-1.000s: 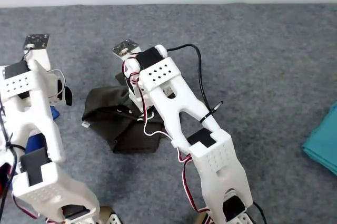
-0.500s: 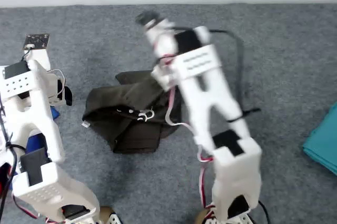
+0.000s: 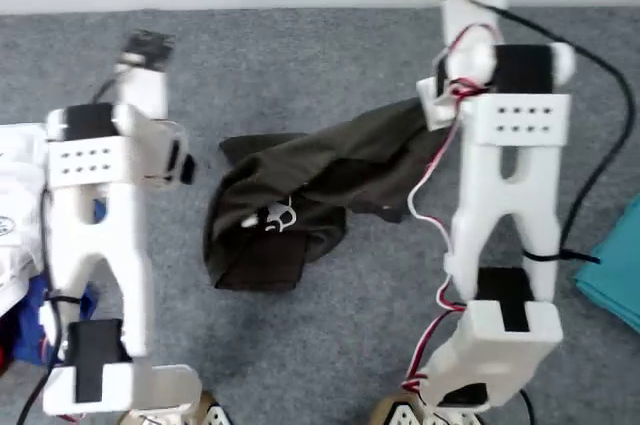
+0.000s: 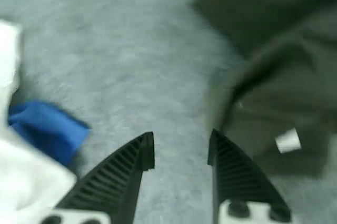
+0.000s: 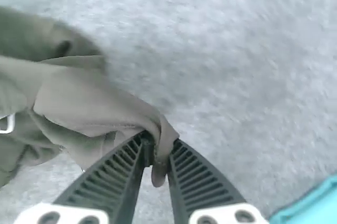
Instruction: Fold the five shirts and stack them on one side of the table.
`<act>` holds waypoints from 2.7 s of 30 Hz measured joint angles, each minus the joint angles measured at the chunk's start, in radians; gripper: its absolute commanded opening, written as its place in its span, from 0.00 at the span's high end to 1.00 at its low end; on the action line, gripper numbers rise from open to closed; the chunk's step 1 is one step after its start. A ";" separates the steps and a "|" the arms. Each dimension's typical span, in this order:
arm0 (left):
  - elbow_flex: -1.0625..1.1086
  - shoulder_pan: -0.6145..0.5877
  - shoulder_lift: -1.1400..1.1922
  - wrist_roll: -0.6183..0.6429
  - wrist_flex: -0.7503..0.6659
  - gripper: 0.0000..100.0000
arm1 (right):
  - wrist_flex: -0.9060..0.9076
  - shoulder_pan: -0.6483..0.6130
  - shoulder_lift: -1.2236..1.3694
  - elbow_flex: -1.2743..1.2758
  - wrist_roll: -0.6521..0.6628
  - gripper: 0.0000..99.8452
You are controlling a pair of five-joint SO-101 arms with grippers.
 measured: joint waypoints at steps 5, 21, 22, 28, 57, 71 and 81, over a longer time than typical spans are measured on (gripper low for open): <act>0.061 0.120 -0.006 -0.012 0.069 0.82 | -0.003 0.133 0.000 0.000 0.038 0.99; 0.233 0.474 -0.008 -0.038 0.038 0.82 | -0.008 0.295 0.000 0.000 0.092 0.99; 0.233 0.496 -0.008 -0.038 0.038 0.82 | -0.008 0.295 0.000 0.000 0.092 0.99; 0.281 0.526 -0.008 -0.054 -0.061 0.82 | -0.008 0.295 0.000 0.000 0.092 0.99; 0.310 0.606 0.164 -0.092 -0.153 0.90 | -0.002 0.295 0.000 0.000 0.092 0.99; 0.310 0.528 0.255 -0.117 -0.199 0.85 | -0.002 0.295 0.000 0.000 0.092 0.99; 0.310 0.462 0.279 -0.132 -0.232 0.83 | -0.002 0.295 0.000 0.000 0.092 0.99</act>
